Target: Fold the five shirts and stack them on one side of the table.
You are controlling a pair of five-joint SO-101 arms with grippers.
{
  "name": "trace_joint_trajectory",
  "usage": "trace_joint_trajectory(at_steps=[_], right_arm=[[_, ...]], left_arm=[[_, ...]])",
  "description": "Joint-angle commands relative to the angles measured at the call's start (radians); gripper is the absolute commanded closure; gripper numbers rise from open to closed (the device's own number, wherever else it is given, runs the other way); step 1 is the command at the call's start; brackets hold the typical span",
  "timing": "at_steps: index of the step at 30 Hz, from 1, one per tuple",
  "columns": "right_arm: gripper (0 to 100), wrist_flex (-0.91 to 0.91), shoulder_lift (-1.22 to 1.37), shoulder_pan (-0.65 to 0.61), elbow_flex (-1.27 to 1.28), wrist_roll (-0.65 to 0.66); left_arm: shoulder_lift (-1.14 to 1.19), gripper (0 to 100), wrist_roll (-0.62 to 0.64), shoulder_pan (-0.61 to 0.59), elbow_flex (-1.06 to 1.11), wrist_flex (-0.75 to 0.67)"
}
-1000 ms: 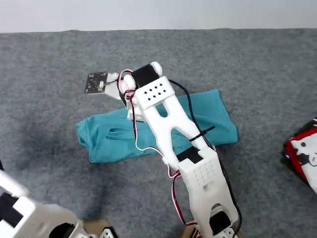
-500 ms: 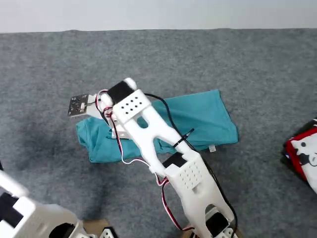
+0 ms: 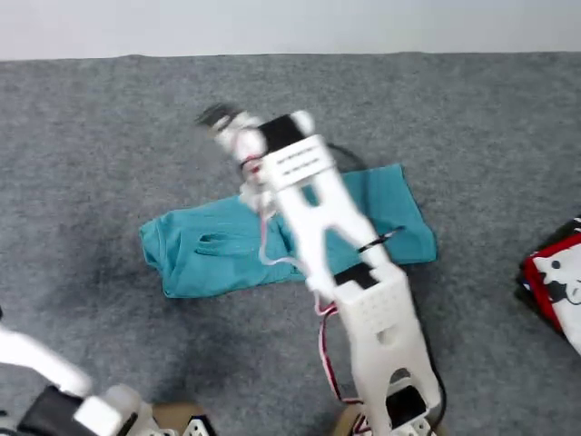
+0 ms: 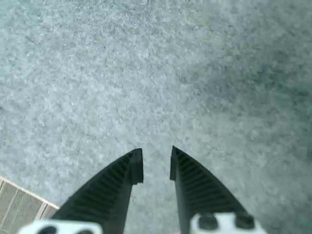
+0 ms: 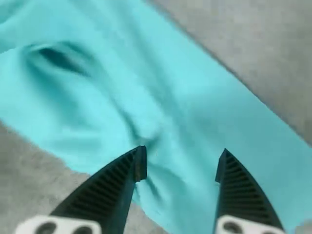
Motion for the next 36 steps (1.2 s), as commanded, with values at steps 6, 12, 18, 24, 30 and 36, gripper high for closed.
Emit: trace_joint_trajectory(at_steps=[6,12,18,24,30,36], right_arm=[[75.7,0.036,-0.088,0.346,0.009,-0.207],[75.4,0.005,0.030,0.443,0.014,-0.210],[75.4,-0.163,0.134,0.458,0.014,-0.196],[75.6,-0.297,0.199,0.447,0.014,-0.112],[75.6,-0.401,0.232,0.458,0.014,-0.046],[75.6,-0.456,0.225,0.463,0.014,-0.043]], left_arm=[[-0.216,90,-0.006,-0.003,0.018,0.043],[-0.222,90,-0.006,-0.002,0.018,0.043],[-0.222,90,-0.006,0.005,0.018,0.041],[-0.222,90,-0.006,0.005,0.018,0.043],[-0.222,90,-0.006,0.000,0.018,0.043],[-0.222,90,-0.006,0.002,0.018,0.043]])
